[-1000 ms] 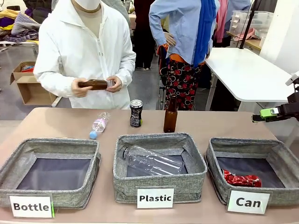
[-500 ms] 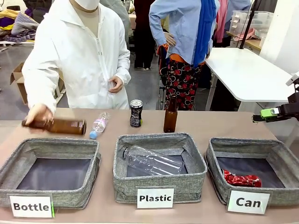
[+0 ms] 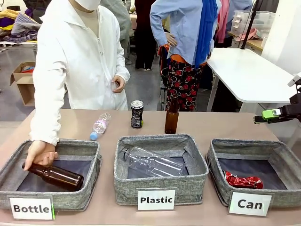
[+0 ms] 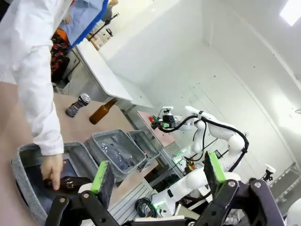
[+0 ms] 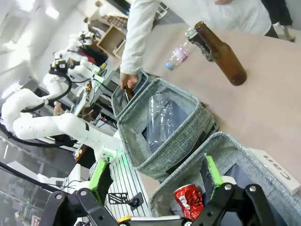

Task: Sort the can waste into the basket.
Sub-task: Pick up the can waste from the table and place it in the right Fabric basket.

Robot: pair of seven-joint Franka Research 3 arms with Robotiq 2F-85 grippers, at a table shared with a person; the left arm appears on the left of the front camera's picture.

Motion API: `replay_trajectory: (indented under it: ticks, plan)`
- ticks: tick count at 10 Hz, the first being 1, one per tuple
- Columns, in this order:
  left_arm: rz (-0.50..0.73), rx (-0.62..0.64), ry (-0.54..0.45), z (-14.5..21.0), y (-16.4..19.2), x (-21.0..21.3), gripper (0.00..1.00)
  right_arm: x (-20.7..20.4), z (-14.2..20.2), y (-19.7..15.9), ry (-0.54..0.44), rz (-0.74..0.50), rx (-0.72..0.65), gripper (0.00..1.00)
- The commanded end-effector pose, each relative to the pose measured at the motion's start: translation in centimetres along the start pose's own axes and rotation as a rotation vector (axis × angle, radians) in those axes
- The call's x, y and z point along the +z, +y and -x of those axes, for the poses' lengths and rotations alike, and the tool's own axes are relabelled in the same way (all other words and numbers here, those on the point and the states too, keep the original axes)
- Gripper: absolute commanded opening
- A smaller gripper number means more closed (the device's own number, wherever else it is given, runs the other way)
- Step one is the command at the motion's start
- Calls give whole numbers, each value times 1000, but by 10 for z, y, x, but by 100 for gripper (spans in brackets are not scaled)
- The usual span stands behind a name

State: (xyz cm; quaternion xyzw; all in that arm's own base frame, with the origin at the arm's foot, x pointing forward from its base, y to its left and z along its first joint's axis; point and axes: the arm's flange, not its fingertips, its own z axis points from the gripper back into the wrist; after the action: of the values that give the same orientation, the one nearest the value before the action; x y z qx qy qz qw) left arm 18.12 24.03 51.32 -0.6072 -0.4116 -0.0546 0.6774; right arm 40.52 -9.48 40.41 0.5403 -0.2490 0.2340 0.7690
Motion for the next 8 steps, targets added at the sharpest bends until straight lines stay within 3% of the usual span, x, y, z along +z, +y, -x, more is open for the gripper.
replay_trajectory:
  ticks: [1, 4, 8]
  plan:
    - [24, -34, 17, 2, 2, -12, 100, 0, -2, 1, -9, -8, 12, 100]
    - [-2, -54, 67, 3, -2, -43, 100, 0, -2, 1, -9, -8, 12, 100]
    - [-62, -130, 248, 21, 14, -164, 100, 0, -2, 1, -9, -8, 12, 100]
